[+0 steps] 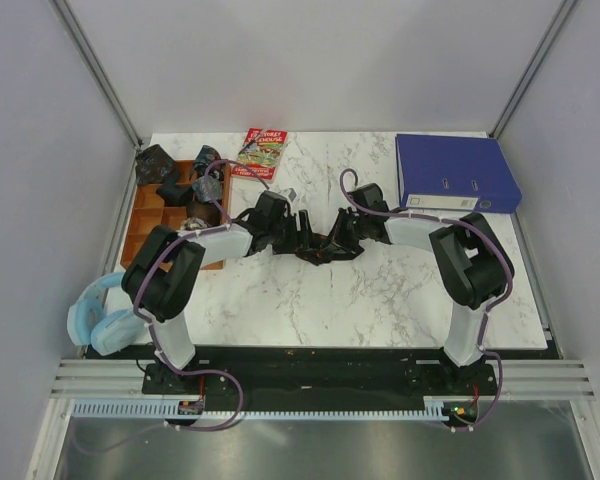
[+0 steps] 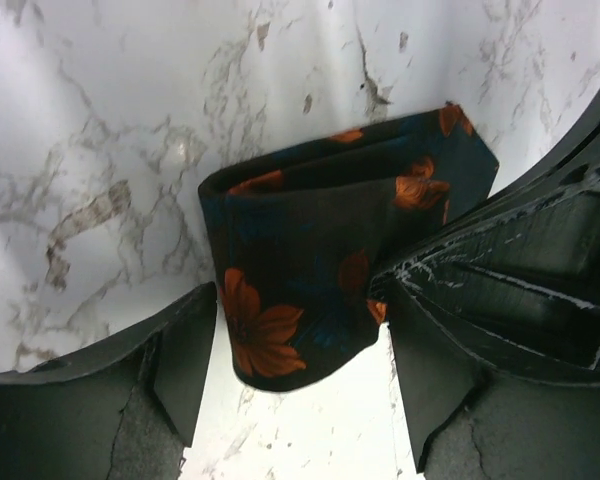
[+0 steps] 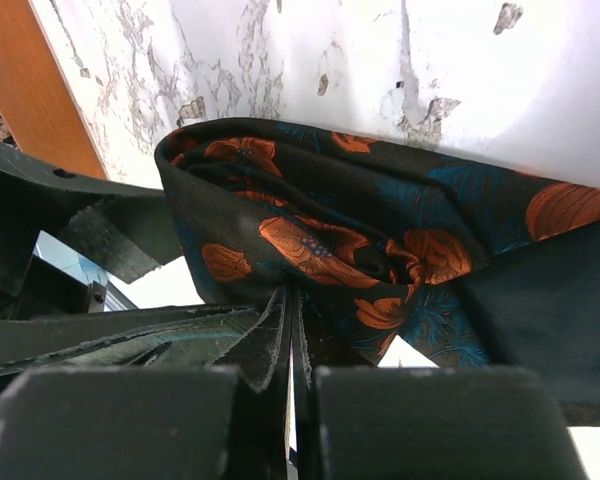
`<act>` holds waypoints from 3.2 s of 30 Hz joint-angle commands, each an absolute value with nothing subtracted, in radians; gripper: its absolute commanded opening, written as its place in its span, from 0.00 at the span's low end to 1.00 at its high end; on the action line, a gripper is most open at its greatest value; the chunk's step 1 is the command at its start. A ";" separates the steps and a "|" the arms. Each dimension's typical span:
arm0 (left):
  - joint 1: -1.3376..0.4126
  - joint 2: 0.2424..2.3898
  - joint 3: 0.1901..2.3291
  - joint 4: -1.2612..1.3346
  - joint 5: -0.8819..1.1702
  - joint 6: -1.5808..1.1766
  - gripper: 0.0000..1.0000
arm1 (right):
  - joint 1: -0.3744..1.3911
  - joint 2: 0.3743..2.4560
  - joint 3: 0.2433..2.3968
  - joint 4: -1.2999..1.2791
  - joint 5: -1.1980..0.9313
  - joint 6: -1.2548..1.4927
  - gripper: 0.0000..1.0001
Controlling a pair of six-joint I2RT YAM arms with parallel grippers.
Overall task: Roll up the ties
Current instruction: Pick up the tie at the center of the board, then place the tie in the storage box.
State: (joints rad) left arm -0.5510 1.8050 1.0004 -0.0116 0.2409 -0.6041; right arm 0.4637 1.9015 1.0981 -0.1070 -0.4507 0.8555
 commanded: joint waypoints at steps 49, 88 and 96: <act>-0.272 1.459 1.414 -0.863 -0.256 -0.296 0.02 | 0.499 1.761 0.526 0.431 -0.479 0.808 0.00; 0.110 1.974 1.743 -0.907 -0.290 -0.184 0.02 | 0.499 1.870 0.537 0.540 -0.661 0.799 0.00; 0.109 2.037 1.766 -0.899 -0.319 -0.195 0.02 | 0.499 1.871 0.534 0.548 -0.664 0.801 0.00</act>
State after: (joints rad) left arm 0.1097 2.0266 1.7264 -0.9321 -0.3058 -0.2195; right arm 0.4911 1.8339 0.5522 0.6090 -0.6903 0.8555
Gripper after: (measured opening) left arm 0.158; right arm 0.006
